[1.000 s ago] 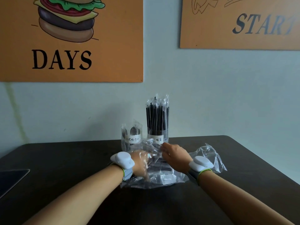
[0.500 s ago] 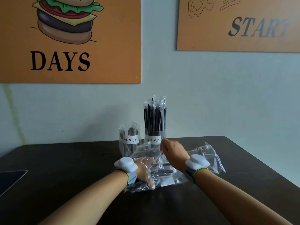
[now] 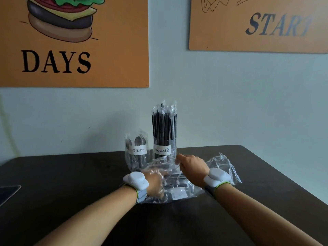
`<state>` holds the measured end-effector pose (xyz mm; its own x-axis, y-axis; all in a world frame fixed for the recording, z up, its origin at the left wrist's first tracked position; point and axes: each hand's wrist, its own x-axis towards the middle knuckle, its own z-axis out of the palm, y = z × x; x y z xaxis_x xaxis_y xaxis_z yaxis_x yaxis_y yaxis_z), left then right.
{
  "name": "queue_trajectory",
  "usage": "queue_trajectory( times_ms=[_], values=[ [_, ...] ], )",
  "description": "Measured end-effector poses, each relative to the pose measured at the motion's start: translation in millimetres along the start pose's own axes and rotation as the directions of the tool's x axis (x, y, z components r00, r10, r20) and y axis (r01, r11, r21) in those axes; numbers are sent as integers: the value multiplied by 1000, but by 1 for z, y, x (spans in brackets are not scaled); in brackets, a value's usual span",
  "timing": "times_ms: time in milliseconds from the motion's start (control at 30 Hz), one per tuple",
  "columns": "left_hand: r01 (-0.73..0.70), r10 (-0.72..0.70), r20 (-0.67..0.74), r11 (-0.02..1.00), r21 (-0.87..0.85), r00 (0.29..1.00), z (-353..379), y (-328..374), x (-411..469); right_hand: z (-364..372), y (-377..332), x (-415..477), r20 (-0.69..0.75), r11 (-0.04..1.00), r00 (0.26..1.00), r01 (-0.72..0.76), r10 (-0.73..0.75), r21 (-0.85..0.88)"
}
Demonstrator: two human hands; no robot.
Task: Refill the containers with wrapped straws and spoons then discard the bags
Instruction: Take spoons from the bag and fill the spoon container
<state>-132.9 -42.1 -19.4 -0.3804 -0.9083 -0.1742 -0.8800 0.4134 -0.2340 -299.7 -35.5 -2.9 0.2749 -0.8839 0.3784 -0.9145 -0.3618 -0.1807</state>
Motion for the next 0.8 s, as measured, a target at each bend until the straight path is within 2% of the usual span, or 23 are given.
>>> queue_trajectory(
  times_ms=[133, 200, 333, 400, 467, 567, 633, 700, 800],
  values=[
    [-70, 62, -111, 995, -70, 992, -31, -18, -3, -8, 15, 8, -36, 986, 997, 61, -67, -157],
    [-109, 99, -147, 992, -61, 984, -45, -30, -9, -15, 25, 11, -72, 972, 995, 46, -63, -229],
    [-121, 120, -264, 993, 12, 957, -60, -63, -21, -34, 45, 12, -39, 956, 993, -119, 113, -269],
    [-101, 119, -321, 992, 72, 940, -64, -79, -25, -41, 52, 12, 64, 964, 980, -173, 189, -203],
    [-36, 104, -383, 983, 180, 918, -71, -94, -29, -48, 49, 15, 117, 983, 976, -179, 183, -47],
    [68, 90, -441, 942, 328, 893, -88, -109, -33, -68, 22, 23, -122, 930, 982, -93, 145, 355],
    [121, 87, -452, 903, 413, 888, -101, -116, -34, -79, -6, 31, -234, 871, 965, 12, 119, 492],
    [155, 109, -480, 865, 478, 871, -115, -120, -34, -84, -33, 39, -249, 876, 968, 112, 10, 470],
    [150, 215, -522, 807, 571, 826, -138, -119, -36, -82, -68, 56, -161, 915, 978, 184, -133, 359]
  ],
)
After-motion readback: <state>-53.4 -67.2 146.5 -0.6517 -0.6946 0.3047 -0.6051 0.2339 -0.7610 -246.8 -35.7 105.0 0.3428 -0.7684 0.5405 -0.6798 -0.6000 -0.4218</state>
